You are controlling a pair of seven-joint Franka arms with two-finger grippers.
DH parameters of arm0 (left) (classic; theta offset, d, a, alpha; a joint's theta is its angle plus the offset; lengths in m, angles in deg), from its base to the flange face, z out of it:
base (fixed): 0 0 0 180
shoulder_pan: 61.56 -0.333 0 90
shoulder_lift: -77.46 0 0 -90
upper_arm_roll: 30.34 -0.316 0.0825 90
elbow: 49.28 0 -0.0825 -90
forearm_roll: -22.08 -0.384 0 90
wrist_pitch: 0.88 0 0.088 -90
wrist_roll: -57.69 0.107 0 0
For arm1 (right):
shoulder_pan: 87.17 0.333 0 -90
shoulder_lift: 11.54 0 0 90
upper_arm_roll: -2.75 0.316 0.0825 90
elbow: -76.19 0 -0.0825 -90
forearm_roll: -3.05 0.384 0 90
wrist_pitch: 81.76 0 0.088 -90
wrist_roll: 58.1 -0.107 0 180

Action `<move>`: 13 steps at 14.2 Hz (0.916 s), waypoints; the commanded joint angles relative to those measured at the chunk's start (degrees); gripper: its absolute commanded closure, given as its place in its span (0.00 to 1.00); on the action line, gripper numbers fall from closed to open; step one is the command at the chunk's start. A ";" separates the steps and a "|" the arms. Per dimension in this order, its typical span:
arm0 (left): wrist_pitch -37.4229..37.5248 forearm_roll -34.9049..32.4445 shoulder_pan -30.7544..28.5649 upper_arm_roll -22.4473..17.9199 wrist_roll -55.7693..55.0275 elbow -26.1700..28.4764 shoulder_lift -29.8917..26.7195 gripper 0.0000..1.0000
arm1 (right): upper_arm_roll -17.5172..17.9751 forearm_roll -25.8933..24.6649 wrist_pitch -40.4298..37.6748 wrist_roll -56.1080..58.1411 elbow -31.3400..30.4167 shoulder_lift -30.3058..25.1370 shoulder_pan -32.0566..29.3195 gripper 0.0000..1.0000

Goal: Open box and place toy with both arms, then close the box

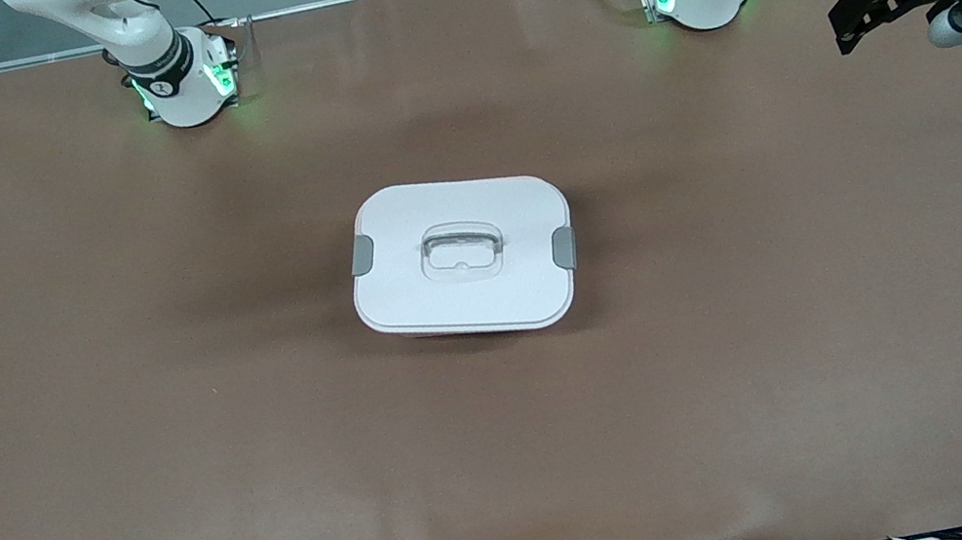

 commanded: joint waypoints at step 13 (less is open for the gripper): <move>-0.79 0.94 -0.36 -1.47 1.27 -0.93 1.30 0.00 | 0.31 -0.33 -0.05 0.52 0.41 -0.18 0.35 0.00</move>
